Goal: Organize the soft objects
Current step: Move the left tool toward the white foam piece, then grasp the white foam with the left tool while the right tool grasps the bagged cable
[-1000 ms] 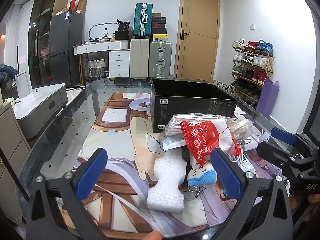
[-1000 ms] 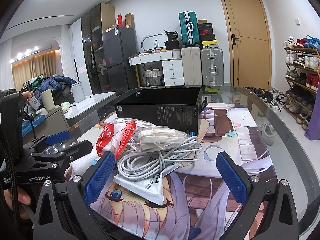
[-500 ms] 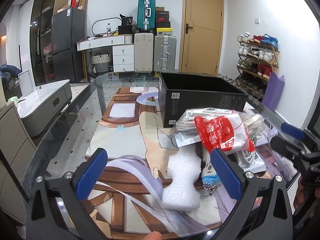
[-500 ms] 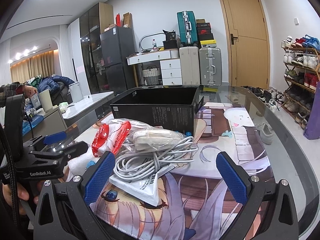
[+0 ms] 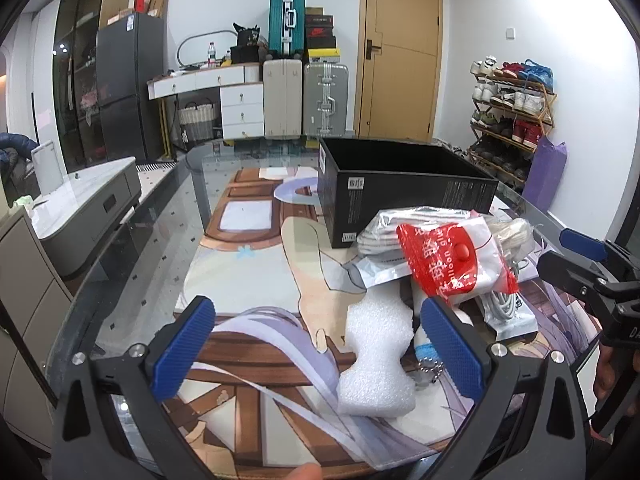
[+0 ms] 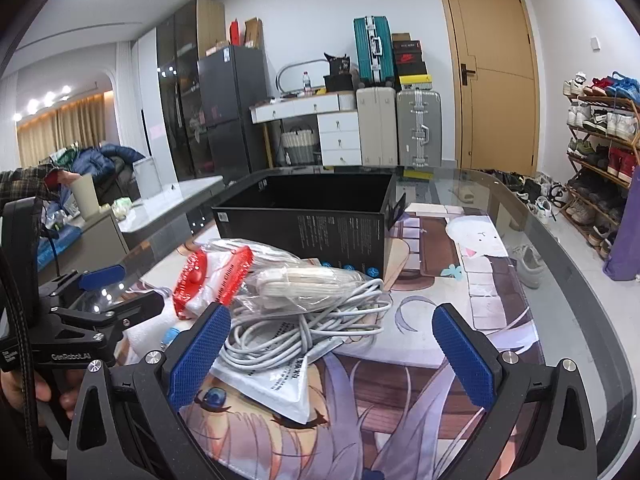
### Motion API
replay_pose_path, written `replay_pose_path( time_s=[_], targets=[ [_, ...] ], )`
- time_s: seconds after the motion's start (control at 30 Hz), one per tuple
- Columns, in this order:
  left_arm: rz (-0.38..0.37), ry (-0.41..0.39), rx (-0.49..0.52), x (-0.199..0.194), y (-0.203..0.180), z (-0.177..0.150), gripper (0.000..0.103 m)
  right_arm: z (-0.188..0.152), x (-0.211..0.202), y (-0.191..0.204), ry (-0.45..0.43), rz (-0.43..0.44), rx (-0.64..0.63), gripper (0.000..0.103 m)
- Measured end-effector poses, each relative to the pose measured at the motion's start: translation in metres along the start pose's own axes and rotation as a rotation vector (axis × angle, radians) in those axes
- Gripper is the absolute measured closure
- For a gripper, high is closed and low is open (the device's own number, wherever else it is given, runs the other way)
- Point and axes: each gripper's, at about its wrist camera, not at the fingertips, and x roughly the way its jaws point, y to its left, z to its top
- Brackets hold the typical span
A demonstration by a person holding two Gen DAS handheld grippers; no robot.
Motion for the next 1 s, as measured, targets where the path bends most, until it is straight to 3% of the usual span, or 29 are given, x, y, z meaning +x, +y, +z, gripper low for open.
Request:
replay_pose_path(
  time_s=[0.27, 0.57, 0.77, 1.0],
  targets=[
    [-0.034, 0.022, 0.025, 0.003, -0.003, -0.002, 0.0, 0.006, 0.011, -0.002, 0.039, -0.003, -0.01, 0.0],
    [-0.006, 0.091, 0.076, 0.013, -0.006, -0.003, 0.0, 0.006, 0.016, -0.006, 0.049, -0.016, -0.004, 0.0],
    [-0.028, 0.121, 0.088, 0.019, -0.008, 0.0, 0.0, 0.007, 0.021, -0.008, 0.061, -0.016, -0.003, 0.0],
    [-0.05, 0.124, 0.08, 0.022, -0.006, 0.002, 0.001, 0.009, 0.03, -0.002, 0.083, -0.023, -0.014, 0.0]
  ],
)
